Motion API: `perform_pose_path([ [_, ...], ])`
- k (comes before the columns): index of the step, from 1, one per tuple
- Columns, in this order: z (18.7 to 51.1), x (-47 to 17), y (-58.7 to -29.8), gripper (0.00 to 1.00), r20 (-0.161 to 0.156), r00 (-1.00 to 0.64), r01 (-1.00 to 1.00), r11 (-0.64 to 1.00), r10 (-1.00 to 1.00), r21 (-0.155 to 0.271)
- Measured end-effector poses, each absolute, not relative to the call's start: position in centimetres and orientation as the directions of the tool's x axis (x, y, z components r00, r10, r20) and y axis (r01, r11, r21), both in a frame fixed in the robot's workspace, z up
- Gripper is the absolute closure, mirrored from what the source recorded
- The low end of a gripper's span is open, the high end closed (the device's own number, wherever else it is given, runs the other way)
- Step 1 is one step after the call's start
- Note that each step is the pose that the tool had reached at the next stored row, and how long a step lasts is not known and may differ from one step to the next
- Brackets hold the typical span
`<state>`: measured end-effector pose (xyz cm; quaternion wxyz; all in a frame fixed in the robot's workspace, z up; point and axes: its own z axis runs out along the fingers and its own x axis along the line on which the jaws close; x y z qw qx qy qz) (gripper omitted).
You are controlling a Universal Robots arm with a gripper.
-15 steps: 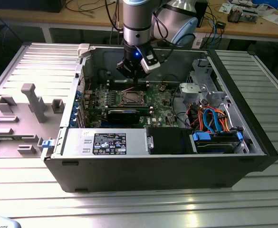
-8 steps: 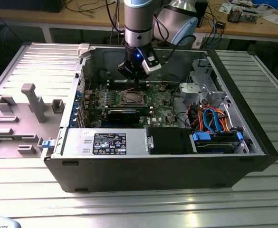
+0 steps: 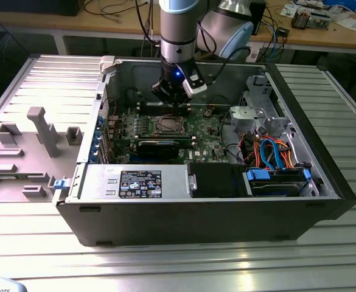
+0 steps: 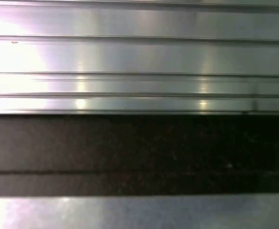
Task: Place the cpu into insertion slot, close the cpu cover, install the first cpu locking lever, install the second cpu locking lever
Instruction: 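Install the first cpu locking lever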
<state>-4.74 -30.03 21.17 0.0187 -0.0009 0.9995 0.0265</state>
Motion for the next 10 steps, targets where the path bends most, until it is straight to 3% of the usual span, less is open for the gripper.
perform_pose_path([
  [10, 20.90, -4.71, -30.03, 0.89, -0.038, -0.999, -0.015, 0.998, -0.013, 0.053],
])
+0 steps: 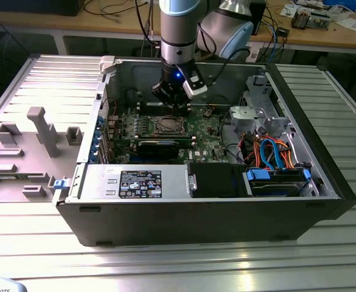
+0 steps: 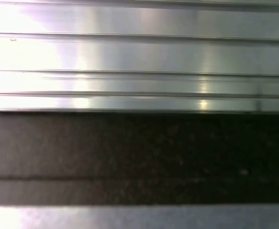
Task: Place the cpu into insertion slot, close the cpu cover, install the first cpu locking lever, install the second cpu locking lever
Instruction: 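Install the first cpu locking lever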
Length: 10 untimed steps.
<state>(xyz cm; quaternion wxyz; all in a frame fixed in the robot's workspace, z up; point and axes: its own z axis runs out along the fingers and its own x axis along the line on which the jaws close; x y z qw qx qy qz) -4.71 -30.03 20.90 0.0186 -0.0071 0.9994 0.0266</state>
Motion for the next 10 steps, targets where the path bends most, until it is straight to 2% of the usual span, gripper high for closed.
perform_pose_path([
  [10, 20.78, -4.71, -30.04, 0.89, -0.037, -0.999, -0.018, 0.998, -0.016, 0.053],
])
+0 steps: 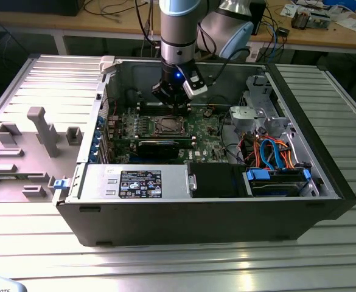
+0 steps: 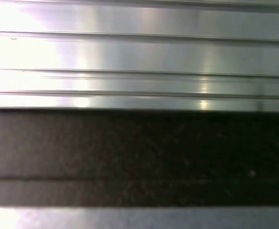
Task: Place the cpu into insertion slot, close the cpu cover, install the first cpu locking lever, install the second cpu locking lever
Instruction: 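Install the first cpu locking lever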
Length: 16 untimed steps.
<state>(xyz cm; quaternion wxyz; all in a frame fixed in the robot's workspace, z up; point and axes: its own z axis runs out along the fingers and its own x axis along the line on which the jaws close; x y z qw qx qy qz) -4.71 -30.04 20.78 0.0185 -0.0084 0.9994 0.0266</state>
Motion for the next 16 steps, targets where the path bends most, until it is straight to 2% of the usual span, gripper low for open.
perform_pose_path([
  [16, 20.90, -4.67, -30.04, 0.89, -0.037, -0.999, -0.022, 0.999, -0.021, 0.049],
])
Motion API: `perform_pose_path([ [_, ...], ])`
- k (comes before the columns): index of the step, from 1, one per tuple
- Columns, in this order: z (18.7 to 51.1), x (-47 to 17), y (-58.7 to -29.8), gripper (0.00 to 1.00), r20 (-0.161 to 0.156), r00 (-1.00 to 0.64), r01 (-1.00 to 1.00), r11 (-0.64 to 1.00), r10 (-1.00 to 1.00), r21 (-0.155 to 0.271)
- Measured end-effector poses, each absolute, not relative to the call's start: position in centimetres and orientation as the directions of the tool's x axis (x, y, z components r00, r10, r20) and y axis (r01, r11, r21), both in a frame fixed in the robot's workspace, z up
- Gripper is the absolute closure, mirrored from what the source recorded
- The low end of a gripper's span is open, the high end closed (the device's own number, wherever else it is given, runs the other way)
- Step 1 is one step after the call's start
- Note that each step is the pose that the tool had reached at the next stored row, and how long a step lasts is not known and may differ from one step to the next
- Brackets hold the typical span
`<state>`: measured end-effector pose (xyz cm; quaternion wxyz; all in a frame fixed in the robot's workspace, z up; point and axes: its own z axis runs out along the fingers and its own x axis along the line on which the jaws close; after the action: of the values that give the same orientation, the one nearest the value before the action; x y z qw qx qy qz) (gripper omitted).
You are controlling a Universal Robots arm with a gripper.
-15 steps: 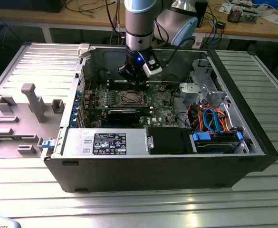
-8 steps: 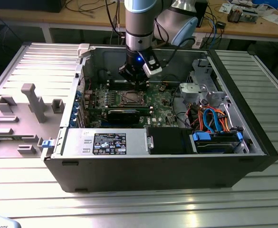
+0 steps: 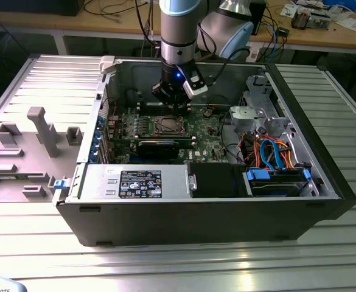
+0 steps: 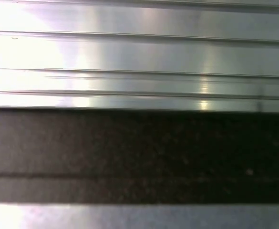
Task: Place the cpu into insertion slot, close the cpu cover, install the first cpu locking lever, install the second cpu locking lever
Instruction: 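Install the first cpu locking lever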
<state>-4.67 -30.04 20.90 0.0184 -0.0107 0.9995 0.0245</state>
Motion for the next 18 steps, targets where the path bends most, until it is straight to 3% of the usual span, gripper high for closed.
perform_pose_path([
  [18, 20.48, -4.64, -30.04, 0.89, -0.037, -0.999, -0.022, 0.999, -0.021, 0.044],
])
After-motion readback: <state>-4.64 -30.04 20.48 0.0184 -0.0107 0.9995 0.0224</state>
